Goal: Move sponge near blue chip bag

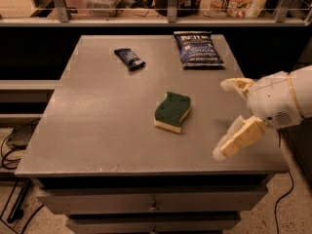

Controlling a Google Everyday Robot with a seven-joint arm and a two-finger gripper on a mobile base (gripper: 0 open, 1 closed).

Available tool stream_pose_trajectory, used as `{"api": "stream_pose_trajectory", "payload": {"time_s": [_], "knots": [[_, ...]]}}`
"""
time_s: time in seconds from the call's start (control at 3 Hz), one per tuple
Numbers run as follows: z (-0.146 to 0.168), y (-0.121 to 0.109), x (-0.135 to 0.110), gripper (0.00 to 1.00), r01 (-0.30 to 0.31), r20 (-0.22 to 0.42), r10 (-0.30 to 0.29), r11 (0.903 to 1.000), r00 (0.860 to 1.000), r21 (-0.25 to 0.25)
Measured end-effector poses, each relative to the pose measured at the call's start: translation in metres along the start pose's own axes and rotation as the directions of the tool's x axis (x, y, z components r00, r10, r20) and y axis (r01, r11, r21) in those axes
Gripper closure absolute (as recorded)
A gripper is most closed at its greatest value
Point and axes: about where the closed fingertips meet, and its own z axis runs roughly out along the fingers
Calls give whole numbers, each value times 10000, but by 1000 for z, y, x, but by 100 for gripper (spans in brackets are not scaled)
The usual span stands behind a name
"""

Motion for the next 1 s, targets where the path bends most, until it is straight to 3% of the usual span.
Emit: {"api": "stream_pose_trajectory", "payload": {"time_s": [0.67,1.0], "knots": [[10,-3,0,0,-126,199,127,9999,9997,-40],[42,-12,-5,0,-236,1016,238,9997,9945,-38]]}}
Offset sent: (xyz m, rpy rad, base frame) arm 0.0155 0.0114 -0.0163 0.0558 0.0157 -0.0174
